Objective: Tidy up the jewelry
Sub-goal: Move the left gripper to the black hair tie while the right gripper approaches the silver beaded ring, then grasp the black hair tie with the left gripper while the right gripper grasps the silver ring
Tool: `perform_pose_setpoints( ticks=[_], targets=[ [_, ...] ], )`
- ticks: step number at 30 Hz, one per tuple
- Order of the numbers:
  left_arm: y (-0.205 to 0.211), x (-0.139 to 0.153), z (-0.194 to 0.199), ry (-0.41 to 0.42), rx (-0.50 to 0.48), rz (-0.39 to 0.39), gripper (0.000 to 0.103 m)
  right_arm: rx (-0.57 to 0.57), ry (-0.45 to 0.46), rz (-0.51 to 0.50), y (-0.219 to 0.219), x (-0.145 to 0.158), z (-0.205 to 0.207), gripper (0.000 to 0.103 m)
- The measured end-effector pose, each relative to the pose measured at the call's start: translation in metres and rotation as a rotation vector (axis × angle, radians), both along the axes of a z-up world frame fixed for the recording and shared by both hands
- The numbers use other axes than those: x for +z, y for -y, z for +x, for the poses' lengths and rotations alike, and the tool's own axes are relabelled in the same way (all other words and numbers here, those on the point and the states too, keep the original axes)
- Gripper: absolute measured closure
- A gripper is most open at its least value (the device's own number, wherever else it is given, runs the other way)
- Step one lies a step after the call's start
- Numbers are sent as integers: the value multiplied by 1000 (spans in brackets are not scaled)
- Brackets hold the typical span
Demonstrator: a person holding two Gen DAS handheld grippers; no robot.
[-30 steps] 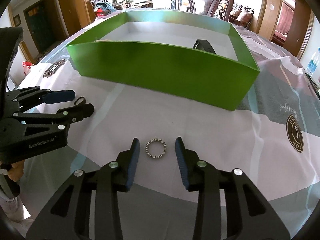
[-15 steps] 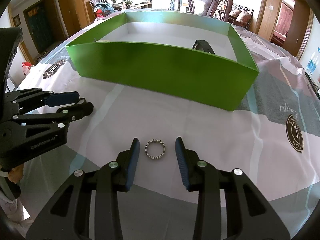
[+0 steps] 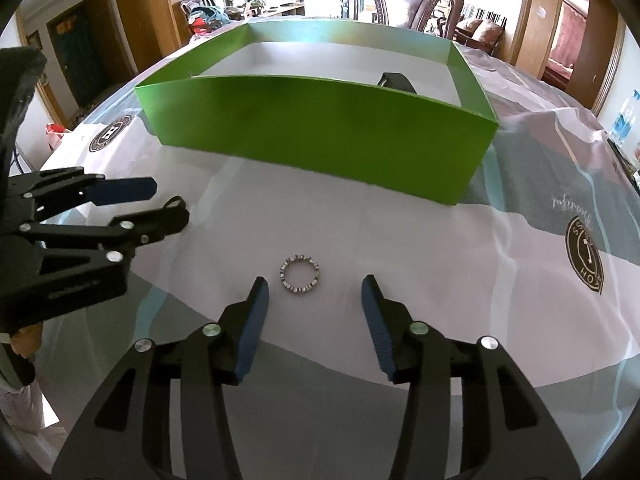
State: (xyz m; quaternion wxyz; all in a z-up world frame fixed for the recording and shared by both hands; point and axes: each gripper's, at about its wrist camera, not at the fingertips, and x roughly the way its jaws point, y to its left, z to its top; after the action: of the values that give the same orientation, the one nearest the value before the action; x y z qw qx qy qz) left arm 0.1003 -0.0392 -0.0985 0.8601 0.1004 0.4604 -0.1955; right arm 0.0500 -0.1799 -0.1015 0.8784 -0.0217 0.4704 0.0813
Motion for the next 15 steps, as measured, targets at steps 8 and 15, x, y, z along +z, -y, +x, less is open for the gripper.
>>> perform_pose_setpoints(
  ticks=[8, 15],
  targets=[
    [3, -5, 2, 7, 4, 12, 55, 9, 27, -20, -7, -1, 7, 55],
    [3, -5, 0, 12, 7, 7, 60, 26, 27, -9, -9, 0, 6, 65]
  ],
)
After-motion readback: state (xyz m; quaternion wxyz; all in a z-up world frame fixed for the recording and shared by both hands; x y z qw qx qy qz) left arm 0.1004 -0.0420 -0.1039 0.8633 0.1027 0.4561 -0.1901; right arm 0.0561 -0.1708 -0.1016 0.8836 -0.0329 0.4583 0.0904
